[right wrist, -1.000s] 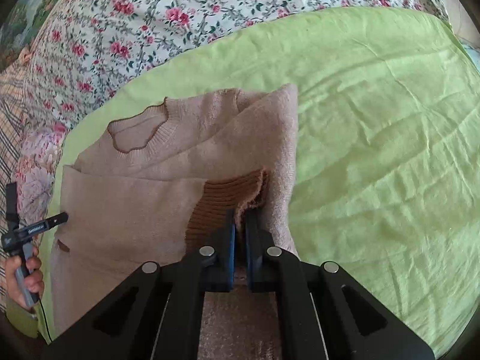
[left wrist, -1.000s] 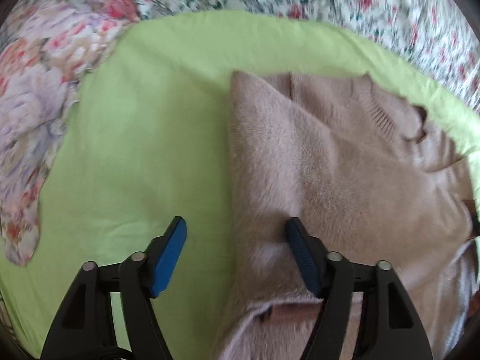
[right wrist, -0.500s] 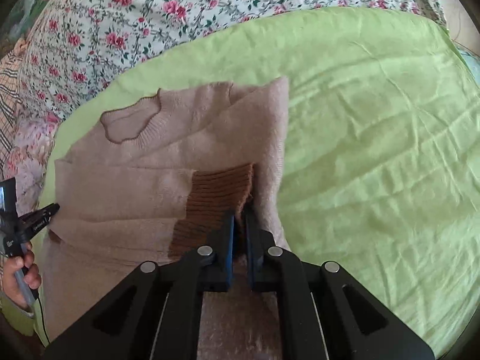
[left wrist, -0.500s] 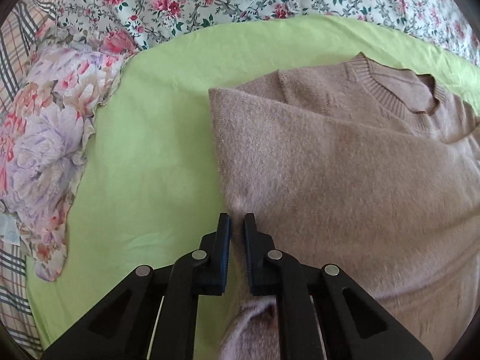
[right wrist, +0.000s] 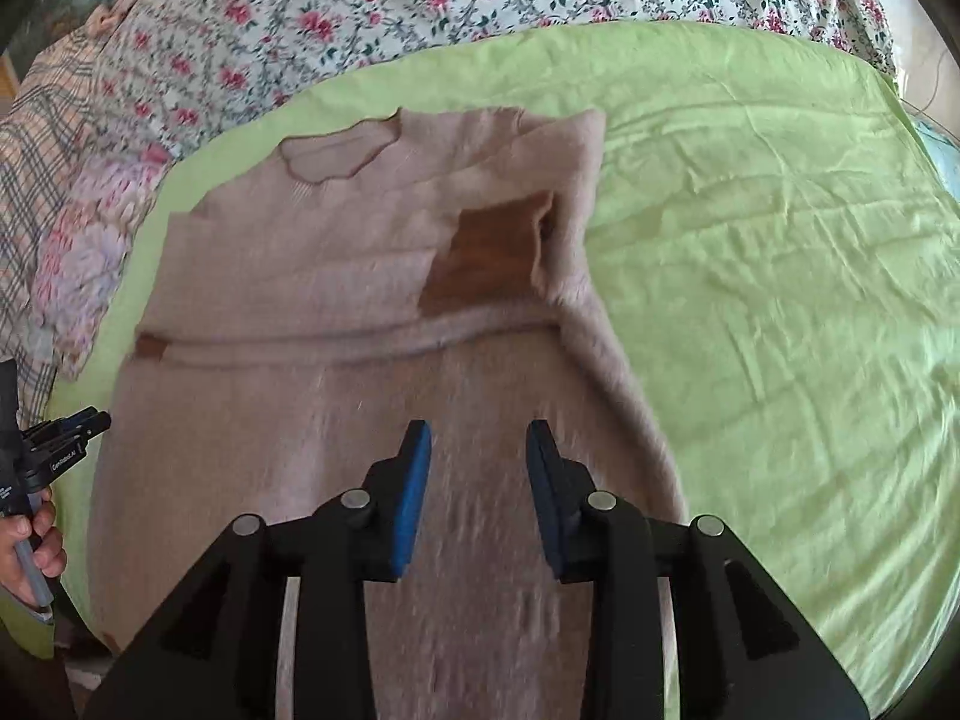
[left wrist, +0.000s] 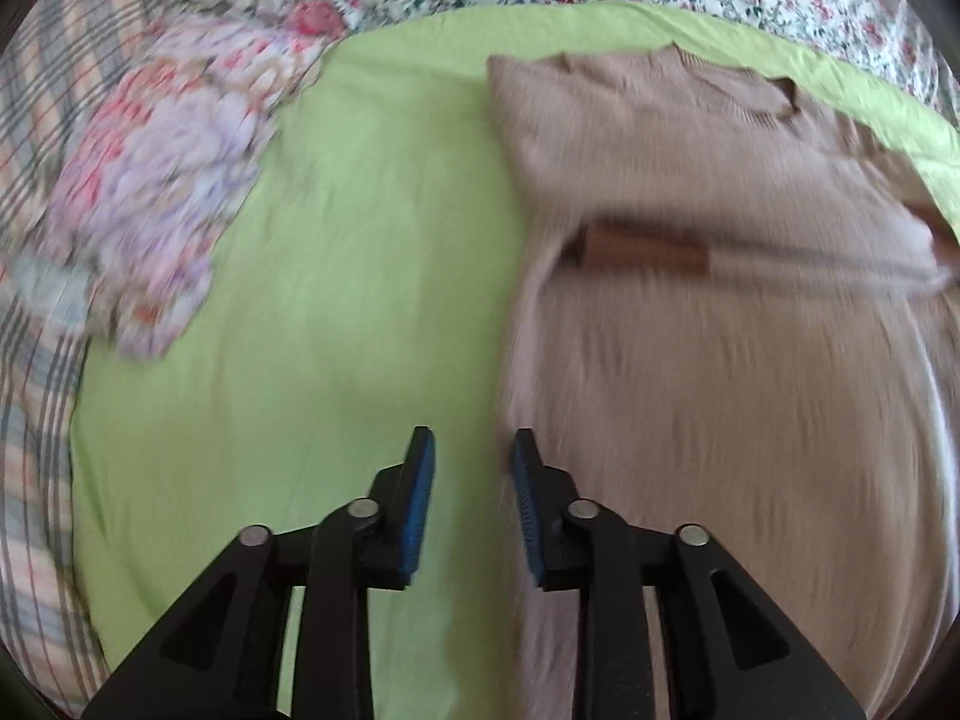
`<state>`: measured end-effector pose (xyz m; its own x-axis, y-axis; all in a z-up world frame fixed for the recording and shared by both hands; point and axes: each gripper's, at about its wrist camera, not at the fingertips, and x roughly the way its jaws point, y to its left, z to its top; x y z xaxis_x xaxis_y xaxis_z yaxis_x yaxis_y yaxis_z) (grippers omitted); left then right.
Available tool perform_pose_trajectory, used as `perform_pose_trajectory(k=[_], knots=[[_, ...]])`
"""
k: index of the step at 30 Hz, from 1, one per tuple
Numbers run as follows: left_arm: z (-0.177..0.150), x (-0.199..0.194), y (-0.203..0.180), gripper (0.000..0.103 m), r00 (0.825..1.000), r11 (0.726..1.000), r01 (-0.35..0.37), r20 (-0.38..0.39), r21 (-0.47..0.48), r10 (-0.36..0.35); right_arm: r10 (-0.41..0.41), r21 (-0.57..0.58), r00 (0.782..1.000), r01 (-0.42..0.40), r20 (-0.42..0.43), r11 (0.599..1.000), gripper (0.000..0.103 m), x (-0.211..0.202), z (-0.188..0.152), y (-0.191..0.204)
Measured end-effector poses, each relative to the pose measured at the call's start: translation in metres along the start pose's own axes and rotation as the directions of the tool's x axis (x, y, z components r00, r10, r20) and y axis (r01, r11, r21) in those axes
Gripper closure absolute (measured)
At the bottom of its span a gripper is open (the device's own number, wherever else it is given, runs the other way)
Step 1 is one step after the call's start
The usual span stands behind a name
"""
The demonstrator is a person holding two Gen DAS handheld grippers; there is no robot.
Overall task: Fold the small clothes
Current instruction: 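Move both grippers to the brown ribbed hem of the sweater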
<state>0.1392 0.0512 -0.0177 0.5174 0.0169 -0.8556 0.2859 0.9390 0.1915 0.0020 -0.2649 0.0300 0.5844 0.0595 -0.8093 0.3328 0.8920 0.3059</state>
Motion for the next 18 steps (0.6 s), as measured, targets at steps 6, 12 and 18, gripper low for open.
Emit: perform_pose_trajectory(k=[6, 12, 18], knots=[[-0.066, -0.025, 0.02, 0.06, 0.999, 0.999, 0.02, -0.026, -0.044, -0.022, 0.007, -0.043, 1.0, -0.007, -0.005, 0.999, 0.068, -0.023, -0.037, 0.009], [-0.116, -0.042, 0.027, 0.055, 0.995, 0.993, 0.082, -0.044, -0.082, -0.086, 0.026, -0.064, 1.0, -0.027, -0.016, 0.998, 0.068, -0.044, -0.075, 0.014], [-0.148, -0.06, 0.022, 0.051, 0.987, 0.985, 0.149, -0.042, -0.082, -0.153, 0.054, -0.082, 0.998, -0.056, -0.027, 0.995, 0.068, -0.065, -0.112, 0.012]])
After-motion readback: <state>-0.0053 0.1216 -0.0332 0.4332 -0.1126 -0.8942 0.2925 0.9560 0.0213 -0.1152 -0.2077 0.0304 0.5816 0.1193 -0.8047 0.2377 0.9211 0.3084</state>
